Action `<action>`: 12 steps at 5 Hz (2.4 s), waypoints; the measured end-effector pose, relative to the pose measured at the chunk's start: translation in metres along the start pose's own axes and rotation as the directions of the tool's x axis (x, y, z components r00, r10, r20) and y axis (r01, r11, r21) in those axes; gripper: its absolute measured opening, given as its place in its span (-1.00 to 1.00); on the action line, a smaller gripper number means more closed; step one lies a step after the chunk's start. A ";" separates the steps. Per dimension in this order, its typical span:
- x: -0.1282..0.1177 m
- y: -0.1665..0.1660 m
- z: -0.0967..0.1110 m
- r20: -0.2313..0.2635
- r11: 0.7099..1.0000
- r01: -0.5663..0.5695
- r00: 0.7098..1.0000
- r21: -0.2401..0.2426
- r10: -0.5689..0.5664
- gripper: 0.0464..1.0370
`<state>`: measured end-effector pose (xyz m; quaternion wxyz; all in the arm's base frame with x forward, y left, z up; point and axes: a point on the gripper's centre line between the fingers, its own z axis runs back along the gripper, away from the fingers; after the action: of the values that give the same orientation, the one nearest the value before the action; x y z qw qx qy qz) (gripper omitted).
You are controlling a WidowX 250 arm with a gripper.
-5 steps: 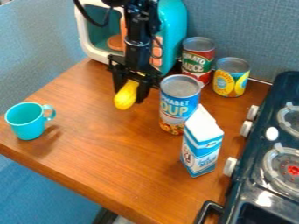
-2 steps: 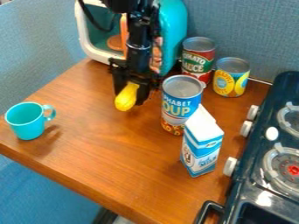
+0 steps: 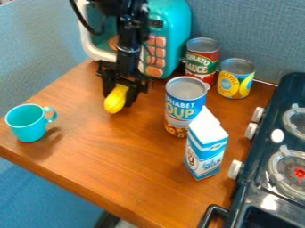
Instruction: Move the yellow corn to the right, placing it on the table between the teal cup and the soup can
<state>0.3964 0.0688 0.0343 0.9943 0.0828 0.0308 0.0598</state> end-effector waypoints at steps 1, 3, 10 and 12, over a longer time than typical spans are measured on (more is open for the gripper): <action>0.006 0.017 -0.008 -0.005 1.000 0.011 1.000 -0.013 -0.011 0.33; 0.007 0.011 -0.011 -0.008 0.997 0.033 0.999 -0.068 -0.034 0.33; -0.014 0.019 0.041 0.148 0.987 0.009 0.989 -0.160 0.015 0.93; -0.028 0.040 0.076 0.198 0.998 0.009 0.980 -0.066 0.005 0.93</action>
<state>0.3692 0.0922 0.1173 0.9947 0.0552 -0.0702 0.0513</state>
